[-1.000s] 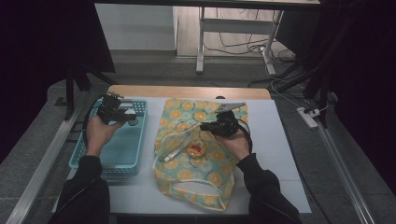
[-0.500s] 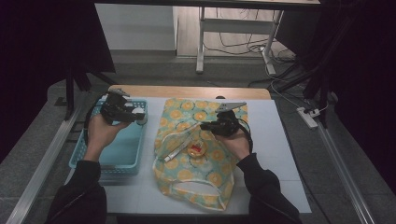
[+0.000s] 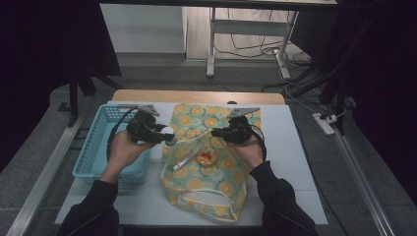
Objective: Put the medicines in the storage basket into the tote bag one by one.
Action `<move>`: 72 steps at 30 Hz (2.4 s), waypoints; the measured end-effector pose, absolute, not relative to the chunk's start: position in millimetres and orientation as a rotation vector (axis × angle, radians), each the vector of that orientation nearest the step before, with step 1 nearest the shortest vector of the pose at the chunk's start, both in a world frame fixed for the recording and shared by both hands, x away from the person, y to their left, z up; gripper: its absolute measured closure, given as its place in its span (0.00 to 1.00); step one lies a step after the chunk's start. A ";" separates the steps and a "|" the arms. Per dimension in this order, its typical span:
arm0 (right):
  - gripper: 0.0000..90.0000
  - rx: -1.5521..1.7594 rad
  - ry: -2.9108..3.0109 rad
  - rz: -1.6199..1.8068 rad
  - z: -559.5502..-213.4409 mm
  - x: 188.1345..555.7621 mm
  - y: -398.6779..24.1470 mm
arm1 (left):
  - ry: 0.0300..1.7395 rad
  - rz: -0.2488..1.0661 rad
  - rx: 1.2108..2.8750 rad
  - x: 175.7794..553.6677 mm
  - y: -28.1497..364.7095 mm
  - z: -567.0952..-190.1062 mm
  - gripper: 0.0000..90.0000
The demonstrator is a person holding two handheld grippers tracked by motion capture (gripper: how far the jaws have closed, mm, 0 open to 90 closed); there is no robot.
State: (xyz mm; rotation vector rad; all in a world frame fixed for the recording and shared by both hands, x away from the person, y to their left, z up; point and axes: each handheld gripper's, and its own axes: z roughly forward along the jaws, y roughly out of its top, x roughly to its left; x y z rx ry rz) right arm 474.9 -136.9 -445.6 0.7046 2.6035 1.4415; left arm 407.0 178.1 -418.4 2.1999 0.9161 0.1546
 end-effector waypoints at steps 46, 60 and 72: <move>1.00 0.714 2.603 1.429 -447.8 476.4 -138.2 | 0.744 0.174 2.347 430.3 43.8 -472.3 0.55; 1.00 0.706 2.608 1.426 -448.4 476.2 -137.7 | 0.765 0.171 2.305 428.6 46.7 -466.1 0.44; 1.00 0.704 2.611 1.431 -447.6 475.7 -137.3 | 0.728 0.137 2.248 407.2 62.3 -446.9 0.24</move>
